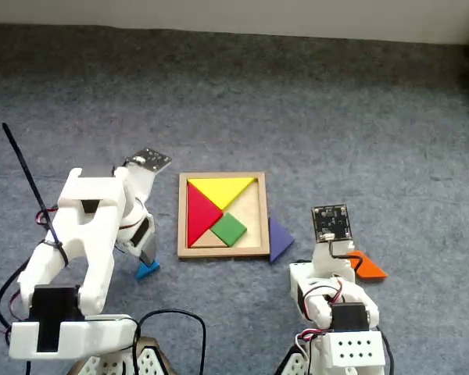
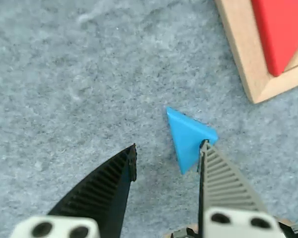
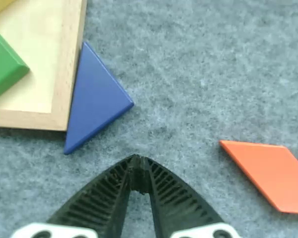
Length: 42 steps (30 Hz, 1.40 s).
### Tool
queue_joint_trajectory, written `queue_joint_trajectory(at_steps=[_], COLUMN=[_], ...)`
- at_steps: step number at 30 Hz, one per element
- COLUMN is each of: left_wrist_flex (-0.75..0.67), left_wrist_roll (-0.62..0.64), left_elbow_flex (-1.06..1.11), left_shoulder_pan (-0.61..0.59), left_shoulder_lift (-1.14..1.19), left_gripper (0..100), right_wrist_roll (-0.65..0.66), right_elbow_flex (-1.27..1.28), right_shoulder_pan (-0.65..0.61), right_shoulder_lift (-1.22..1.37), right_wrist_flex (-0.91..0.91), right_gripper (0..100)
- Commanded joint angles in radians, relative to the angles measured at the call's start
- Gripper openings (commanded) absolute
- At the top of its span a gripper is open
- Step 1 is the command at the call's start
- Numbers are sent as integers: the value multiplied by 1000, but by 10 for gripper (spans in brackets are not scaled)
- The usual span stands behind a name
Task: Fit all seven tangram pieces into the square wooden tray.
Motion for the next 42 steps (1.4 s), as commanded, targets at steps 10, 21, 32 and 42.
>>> queue_joint_trajectory(at_steps=[10, 21, 32, 42], left_wrist_flex=[-14, -80, -117, -138], left_wrist_roll=[117, 117, 114, 110], left_elbow_flex=[19, 87, 120, 125], left_shoulder_pan=[127, 125, 131, 133], left_shoulder_lift=[-30, -31, -30, -39], left_gripper=[204, 200, 191, 116], right_wrist_roll=[-3, -3, -3, -3], right_elbow_flex=[81, 81, 81, 81], right_shoulder_pan=[15, 15, 15, 15], right_shoulder_lift=[-7, -7, -7, -7], right_wrist_flex=[-19, -19, -19, -19], right_gripper=[6, 6, 6, 6])
